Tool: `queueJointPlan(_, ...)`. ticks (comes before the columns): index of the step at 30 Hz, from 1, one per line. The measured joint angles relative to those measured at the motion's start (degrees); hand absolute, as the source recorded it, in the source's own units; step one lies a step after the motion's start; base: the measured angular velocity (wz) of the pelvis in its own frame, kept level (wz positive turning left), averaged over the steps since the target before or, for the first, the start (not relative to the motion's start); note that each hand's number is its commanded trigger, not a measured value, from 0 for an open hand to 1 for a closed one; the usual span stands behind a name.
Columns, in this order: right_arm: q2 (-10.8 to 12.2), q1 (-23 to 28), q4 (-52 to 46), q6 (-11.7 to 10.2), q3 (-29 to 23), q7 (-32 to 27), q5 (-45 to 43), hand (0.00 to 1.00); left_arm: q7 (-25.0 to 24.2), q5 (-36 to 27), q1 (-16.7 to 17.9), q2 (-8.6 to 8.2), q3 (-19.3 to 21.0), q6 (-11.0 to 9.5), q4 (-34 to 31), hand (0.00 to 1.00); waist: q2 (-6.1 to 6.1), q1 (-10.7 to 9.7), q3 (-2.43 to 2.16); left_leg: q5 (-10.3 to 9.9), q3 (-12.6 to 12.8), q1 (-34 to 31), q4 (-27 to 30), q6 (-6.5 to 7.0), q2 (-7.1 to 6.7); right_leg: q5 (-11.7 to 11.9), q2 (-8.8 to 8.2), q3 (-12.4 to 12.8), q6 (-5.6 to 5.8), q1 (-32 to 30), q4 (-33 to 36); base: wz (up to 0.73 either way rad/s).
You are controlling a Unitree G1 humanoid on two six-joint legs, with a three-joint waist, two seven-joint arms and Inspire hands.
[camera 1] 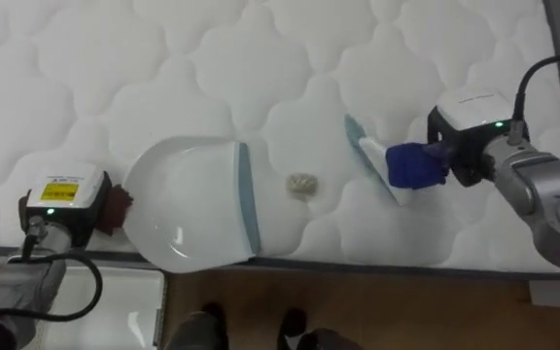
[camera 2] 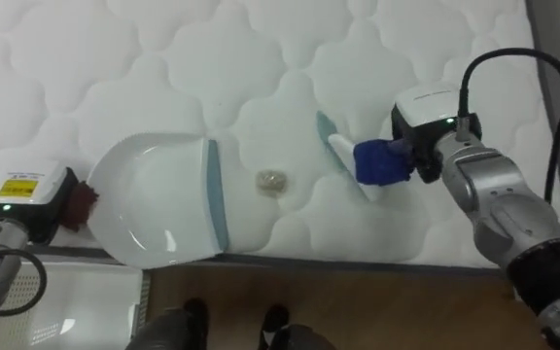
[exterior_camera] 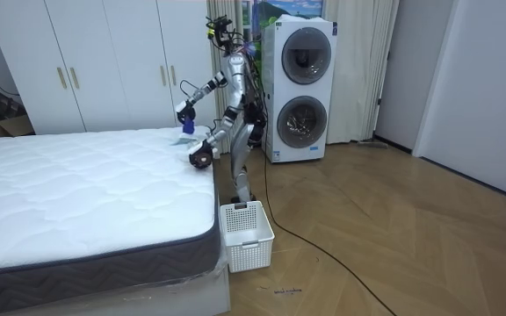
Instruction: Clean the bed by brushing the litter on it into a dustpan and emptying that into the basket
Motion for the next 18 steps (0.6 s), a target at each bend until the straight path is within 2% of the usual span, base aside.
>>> queueJointPlan(3,1.4,0.0,-0.2,-0.2,-0.4,1.7,7.2,1.0,0.4,0.2,0.0,-1.45,0.0,-0.7,0.1,1.0,0.84,0.0,-0.21,0.1,0.1,0.0,0.1,-0.16,-0.03,-0.2,-0.2,0.0,-0.31,-0.3,0.2,-0.03)
queueJointPlan(7,5.0,0.2,-0.2,-1.4,-0.8,5.8,17.3,1.0,0.6,0.6,0.4,-1.64,-0.3,-0.9,0.1,1.0,0.97,-0.1,-0.28,0.4,0.2,0.0,0.0,-0.69,0.0,-0.5,-0.04,0.0,-0.86,-0.5,0.3,-0.02)
queueJointPlan(8,5.6,0.3,-0.2,-2.1,-0.6,7.1,19.3,1.0,0.6,0.5,0.4,-1.63,-0.5,-0.7,0.1,1.0,1.02,-0.1,-0.3,0.5,0.2,-0.1,-0.1,-0.81,0.03,-0.6,0.0,-0.1,-1.0,-0.6,0.3,0.0)
queueJointPlan(11,6.7,0.3,-0.2,-2.2,-0.5,9.1,25.3,1.0,0.6,0.5,0.5,-1.63,-0.6,0.2,1.5,1.0,1.19,-0.3,-0.4,0.6,0.1,-0.1,-0.1,-0.9,-0.08,-0.8,-0.1,-0.1,-1.19,-0.7,0.8,0.04)
queueJointPlan(15,9.3,0.3,-0.2,-3.3,-0.6,11.0,29.3,1.0,0.6,0.5,0.5,-1.73,-0.6,0.0,1.7,1.0,1.23,-0.3,-0.42,0.6,-0.1,-0.1,0.0,-0.94,-0.52,-1.1,-0.49,-0.1,-1.17,-1.0,1.2,0.05)
queueJointPlan(18,11.4,0.3,-0.2,-5.5,-0.5,13.5,31.2,1.0,0.4,0.5,0.5,-1.84,-0.6,-0.2,1.7,1.0,1.47,-0.4,-0.55,0.6,-0.5,-0.2,-0.1,-0.92,-0.97,-1.4,-0.99,-0.5,-0.93,-1.0,1.5,0.09)
